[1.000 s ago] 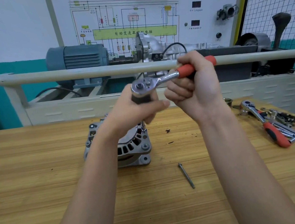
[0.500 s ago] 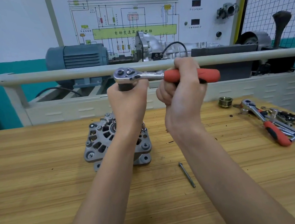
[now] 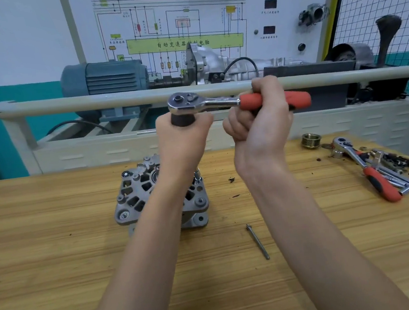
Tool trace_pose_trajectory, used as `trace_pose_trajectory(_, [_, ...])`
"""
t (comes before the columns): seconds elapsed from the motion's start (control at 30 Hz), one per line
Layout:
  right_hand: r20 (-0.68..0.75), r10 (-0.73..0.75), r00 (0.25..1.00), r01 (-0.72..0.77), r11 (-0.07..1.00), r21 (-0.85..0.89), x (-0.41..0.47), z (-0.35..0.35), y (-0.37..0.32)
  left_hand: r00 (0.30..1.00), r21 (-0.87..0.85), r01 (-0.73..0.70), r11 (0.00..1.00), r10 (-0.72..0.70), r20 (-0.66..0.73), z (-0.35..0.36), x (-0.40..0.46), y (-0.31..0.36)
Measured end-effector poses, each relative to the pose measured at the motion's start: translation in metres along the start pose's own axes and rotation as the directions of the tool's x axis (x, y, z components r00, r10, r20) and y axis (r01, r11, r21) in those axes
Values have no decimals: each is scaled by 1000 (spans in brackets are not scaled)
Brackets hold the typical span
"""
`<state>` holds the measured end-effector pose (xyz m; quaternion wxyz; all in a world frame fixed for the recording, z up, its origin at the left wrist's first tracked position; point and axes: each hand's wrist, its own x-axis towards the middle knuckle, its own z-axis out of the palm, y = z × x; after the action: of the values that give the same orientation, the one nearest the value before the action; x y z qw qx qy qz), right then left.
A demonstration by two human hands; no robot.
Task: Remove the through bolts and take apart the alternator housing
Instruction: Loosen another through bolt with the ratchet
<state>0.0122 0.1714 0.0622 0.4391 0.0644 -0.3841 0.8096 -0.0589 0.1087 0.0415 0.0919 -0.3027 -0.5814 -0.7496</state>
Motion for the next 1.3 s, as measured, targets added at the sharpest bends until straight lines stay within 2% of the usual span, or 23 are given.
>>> trace_pose_trajectory(0.07, [-9, -74, 997, 74, 997, 14, -7, 3, 7, 985, -35, -38, 999, 31, -172, 8, -4, -2])
trace_pose_trajectory(0.17, [10, -34, 999, 34, 999, 1, -3, 2, 2, 982, -25, -62, 998, 57, -178, 11, -6, -3])
trace_pose_trajectory(0.2, [24, 12, 1000, -12, 1000, -17, 1, 0, -3, 991, -2, -61, 998, 60, -123, 9, -5, -3])
trace_pose_trajectory(0.27, [79, 143, 987, -139, 989, -55, 12, -6, -13, 993, 30, -76, 997, 73, 96, 0, -2, 0])
trace_pose_trajectory(0.3, [122, 217, 969, -210, 975, -67, 18, -10, -17, 966, 37, -94, 995, 82, 245, -6, -1, 0])
trace_pose_trajectory(0.37, [215, 336, 917, -327, 942, -80, 25, -16, -25, 859, 85, -132, 988, 71, 508, -15, -1, 2])
trace_pose_trajectory(0.43, [270, 387, 881, -377, 922, -93, 28, -19, -28, 785, 132, -148, 980, 35, 619, -20, -2, 5])
trace_pose_trajectory(0.47, [272, 391, 879, -380, 920, -94, 28, -20, -28, 785, 128, -139, 982, 30, 619, -20, -2, 6])
trace_pose_trajectory(0.53, [211, 349, 913, -342, 937, -71, 26, -18, -25, 838, 82, -105, 991, 43, 544, -17, -2, 5])
trace_pose_trajectory(0.57, [153, 299, 942, -294, 954, -52, 23, -15, -22, 886, 52, -80, 995, 47, 462, -13, -2, 4])
trace_pose_trajectory(0.63, [22, 163, 986, -162, 986, -25, 16, -9, -15, 979, -8, -41, 999, 42, 198, -1, -4, 1])
trace_pose_trajectory(0.7, [-61, 44, 997, -44, 999, -7, 9, -4, -9, 997, -61, -59, 996, 56, -56, 11, -8, -1])
trace_pose_trajectory(0.77, [-86, -15, 996, 15, 1000, 3, 4, -1, -6, 986, -80, -96, 992, 84, -142, 18, -12, -3])
trace_pose_trajectory(0.83, [-64, 5, 998, -6, 1000, -6, 6, -1, -8, 990, -75, -78, 994, 68, -122, 16, -11, -4])
trace_pose_trajectory(0.87, [-31, 47, 998, -47, 999, -22, 8, -3, -10, 996, -61, -68, 996, 64, -64, 11, -9, -3])
trace_pose_trajectory(0.93, [65, 166, 984, -162, 985, -62, 16, -8, -17, 984, 2, -83, 997, 81, 159, -1, -3, -1])
trace_pose_trajectory(1.0, [174, 286, 942, -275, 958, -84, 23, -14, -23, 906, 69, -130, 989, 90, 414, -13, 1, 1])
trace_pose_trajectory(1.07, [244, 360, 901, -347, 933, -93, 27, -18, -27, 833, 75, -143, 987, 79, 548, -18, 1, 3])
trace_pose_trajectory(1.13, [256, 384, 887, -372, 923, -98, 28, -18, -29, 833, 49, -107, 993, 63, 550, -17, 0, 3])
trace_pose_trajectory(1.2, [212, 360, 909, -351, 933, -81, 26, -16, -27, 871, 38, -70, 997, 42, 490, -13, 0, 3])
trace_pose_trajectory(1.23, [165, 320, 933, -315, 947, -58, 23, -14, -24, 905, 33, -54, 998, 35, 423, -10, 0, 2])
trace_pose_trajectory(1.3, [41, 188, 981, -187, 982, -17, 15, -9, -16, 983, 23, -28, 999, 23, 183, 0, -2, 1])
